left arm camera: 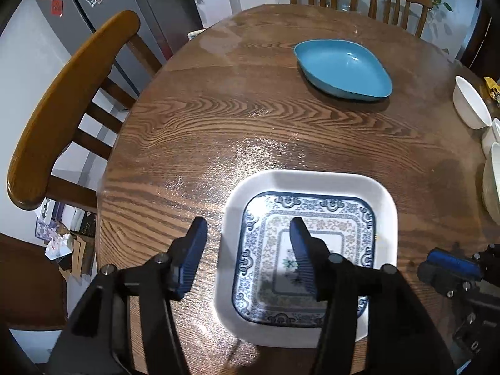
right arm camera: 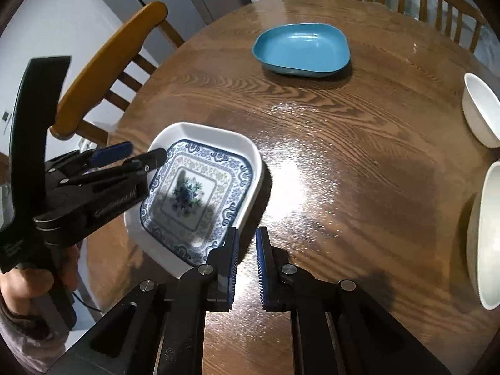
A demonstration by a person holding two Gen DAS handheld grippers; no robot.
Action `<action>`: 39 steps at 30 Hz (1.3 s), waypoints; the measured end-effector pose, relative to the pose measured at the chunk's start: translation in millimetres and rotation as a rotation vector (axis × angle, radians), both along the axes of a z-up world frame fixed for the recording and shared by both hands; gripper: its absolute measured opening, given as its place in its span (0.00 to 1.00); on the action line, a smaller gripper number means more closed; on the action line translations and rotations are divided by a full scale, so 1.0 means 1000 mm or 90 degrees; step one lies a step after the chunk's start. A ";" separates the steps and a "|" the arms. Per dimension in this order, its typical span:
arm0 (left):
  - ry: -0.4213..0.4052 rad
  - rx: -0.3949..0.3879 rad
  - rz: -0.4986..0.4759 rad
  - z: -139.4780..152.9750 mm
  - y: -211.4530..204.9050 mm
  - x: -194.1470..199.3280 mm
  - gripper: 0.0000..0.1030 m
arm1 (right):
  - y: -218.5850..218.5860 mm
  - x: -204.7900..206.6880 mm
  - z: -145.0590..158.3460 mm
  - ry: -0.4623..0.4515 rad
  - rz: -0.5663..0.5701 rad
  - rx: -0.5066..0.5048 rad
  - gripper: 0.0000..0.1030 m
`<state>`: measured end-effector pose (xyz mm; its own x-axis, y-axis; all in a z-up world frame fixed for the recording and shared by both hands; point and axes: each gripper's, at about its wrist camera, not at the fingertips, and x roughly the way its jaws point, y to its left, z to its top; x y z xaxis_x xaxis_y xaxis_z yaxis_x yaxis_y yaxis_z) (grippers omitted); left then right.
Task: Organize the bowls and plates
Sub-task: 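Open the left gripper and withdraw from the stacked plates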
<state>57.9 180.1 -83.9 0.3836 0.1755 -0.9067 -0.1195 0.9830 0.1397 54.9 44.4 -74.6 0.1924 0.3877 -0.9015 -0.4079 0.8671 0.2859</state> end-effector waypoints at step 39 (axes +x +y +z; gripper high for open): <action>-0.154 -0.064 -0.097 0.117 -0.062 0.017 0.79 | -0.076 0.044 0.095 -0.136 -0.127 0.028 0.39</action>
<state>74.6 118.3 32.7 0.6059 0.0138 -0.7954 0.0121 0.9996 0.0265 99.0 -31.7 20.9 0.4528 0.3603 -0.8155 -0.2856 0.9251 0.2502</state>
